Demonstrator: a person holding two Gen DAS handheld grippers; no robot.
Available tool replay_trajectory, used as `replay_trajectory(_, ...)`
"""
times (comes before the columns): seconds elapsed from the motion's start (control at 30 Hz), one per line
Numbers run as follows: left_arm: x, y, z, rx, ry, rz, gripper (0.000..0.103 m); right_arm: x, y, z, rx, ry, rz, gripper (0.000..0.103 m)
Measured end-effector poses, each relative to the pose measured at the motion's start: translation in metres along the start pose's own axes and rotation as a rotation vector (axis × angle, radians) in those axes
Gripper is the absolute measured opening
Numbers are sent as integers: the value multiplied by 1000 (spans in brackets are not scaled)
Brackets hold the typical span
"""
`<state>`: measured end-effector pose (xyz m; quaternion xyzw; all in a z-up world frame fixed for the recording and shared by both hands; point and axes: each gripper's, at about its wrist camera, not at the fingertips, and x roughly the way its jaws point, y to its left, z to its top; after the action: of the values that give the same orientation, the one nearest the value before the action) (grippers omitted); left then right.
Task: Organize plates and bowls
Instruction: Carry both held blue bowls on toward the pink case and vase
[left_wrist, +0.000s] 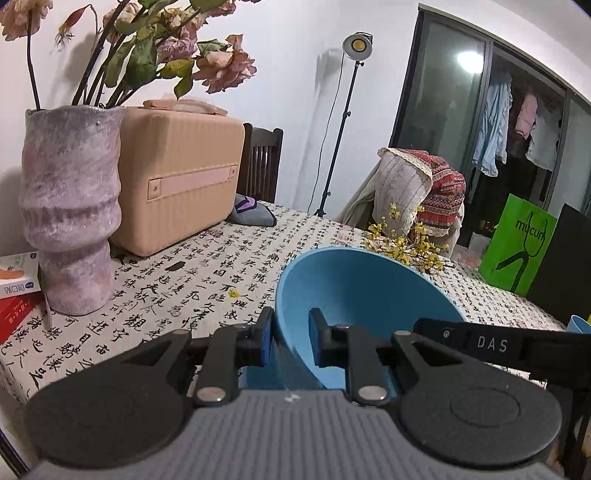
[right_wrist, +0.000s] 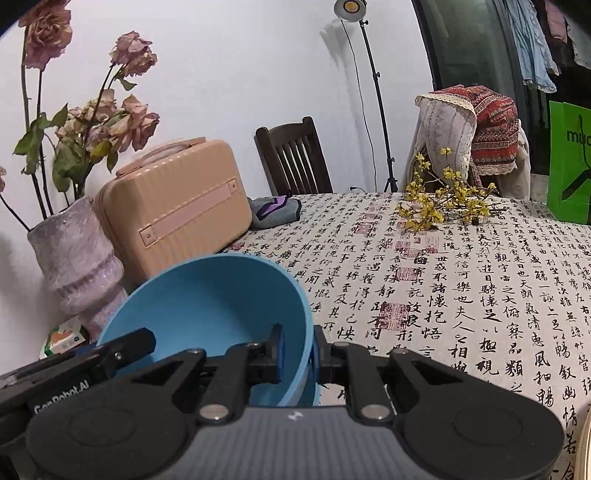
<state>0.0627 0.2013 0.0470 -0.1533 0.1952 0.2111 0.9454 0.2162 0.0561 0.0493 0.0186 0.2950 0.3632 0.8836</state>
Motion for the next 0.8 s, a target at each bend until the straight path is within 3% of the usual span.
replay_trajectory(0.8, 19, 7, -15, -5, 57, 37, 20, 20, 10, -13, -64, 16, -48, 15)
